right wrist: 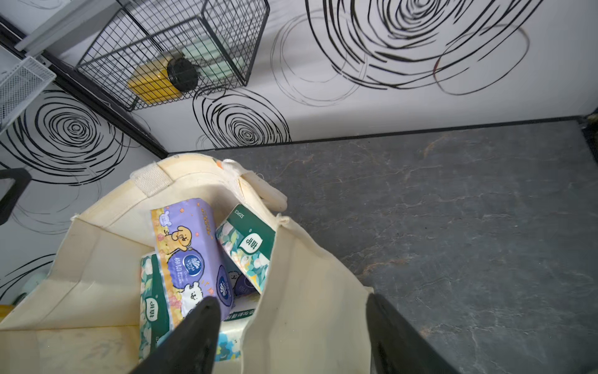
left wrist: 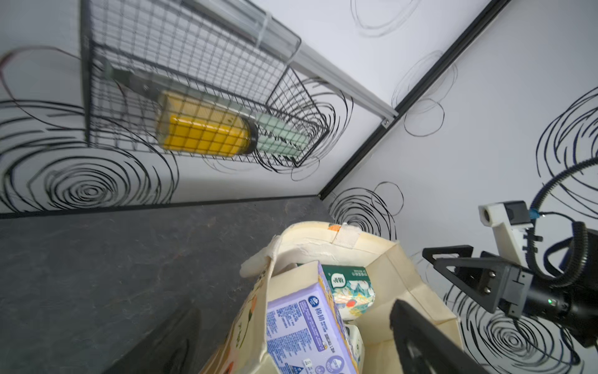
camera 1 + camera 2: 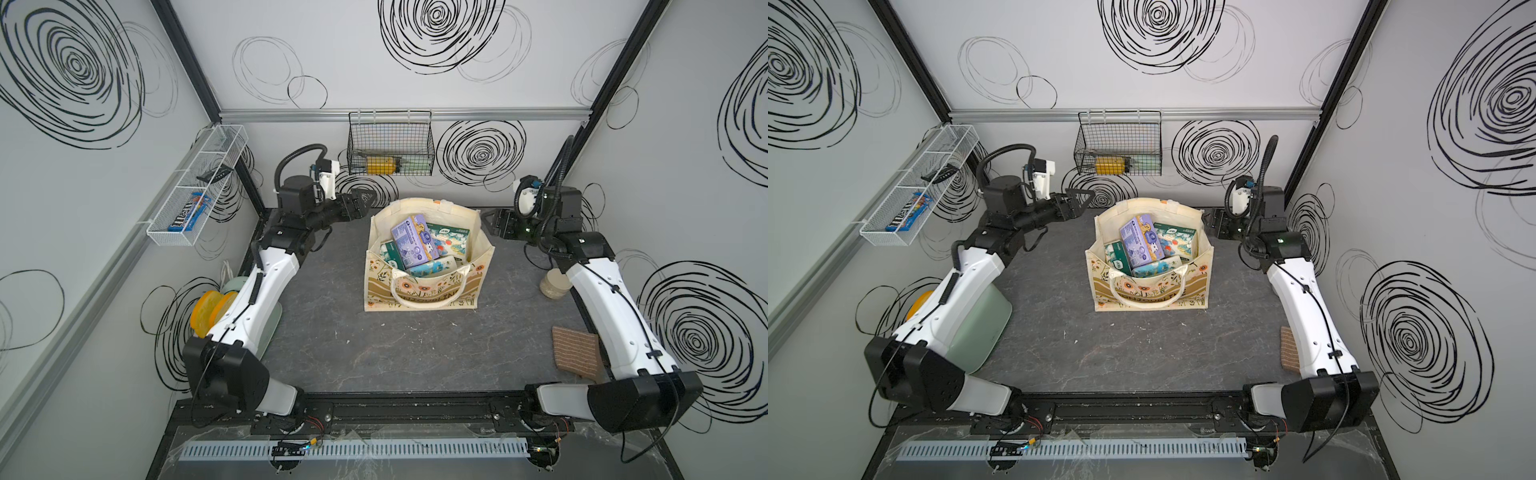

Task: Put tissues into the canvas bag
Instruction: Adjust the canvas bag at the center of the board, then reset both arms

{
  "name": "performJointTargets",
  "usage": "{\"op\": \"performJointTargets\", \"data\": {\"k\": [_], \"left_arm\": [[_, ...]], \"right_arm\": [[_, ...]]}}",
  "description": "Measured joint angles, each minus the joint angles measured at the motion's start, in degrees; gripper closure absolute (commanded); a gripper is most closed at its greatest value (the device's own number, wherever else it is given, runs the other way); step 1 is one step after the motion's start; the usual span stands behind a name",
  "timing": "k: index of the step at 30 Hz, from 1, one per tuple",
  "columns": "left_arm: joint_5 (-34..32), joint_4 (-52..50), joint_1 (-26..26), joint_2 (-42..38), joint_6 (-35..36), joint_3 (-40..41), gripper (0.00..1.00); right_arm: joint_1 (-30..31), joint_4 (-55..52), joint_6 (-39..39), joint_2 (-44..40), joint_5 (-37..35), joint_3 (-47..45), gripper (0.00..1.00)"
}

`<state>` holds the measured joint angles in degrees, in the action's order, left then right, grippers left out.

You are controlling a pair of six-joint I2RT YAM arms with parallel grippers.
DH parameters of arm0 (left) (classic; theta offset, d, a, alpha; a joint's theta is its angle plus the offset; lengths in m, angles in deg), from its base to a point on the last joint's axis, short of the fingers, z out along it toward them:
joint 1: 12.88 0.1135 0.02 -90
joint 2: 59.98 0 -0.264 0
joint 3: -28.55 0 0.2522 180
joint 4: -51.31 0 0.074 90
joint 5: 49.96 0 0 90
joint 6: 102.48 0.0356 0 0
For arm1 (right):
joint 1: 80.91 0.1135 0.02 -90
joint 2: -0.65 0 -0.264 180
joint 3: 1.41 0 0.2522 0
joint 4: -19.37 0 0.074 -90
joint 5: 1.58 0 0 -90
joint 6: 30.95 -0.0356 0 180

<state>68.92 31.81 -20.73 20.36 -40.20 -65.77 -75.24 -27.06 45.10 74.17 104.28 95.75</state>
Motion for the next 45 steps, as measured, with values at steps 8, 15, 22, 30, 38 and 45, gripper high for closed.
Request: {"op": "performJointTargets", "data": {"k": [8,15,22,30,38,45], "left_arm": [[-9.0,12.0,12.2,-23.3,-5.2,24.7,0.04],[-15.0,22.4,12.3,-31.7,-7.0,45.0,0.04],[-18.9,34.3,12.1,-37.0,-8.4,59.9,0.04],[-24.3,49.2,9.2,-35.3,-9.1,69.9,0.04],[-41.1,69.7,-9.2,-23.5,0.7,77.8,0.04],[-50.7,88.6,-16.7,-6.8,15.7,80.0,0.04]], "right_arm": [[-5.2,9.5,-3.6,-15.3,-10.5,-11.9,0.02],[-13.2,20.3,-12.5,-23.9,-14.9,-36.3,0.02],[-13.5,28.2,-16.1,-25.7,-16.5,-46.5,0.03],[-13.3,42.6,-15.3,-25.2,-19.6,-59.9,0.03],[-2.7,61.3,-3.1,-18.9,-32.2,-71.0,0.03],[-2.2,70.0,2.2,-15.4,-36.7,-71.9,0.03]]}}
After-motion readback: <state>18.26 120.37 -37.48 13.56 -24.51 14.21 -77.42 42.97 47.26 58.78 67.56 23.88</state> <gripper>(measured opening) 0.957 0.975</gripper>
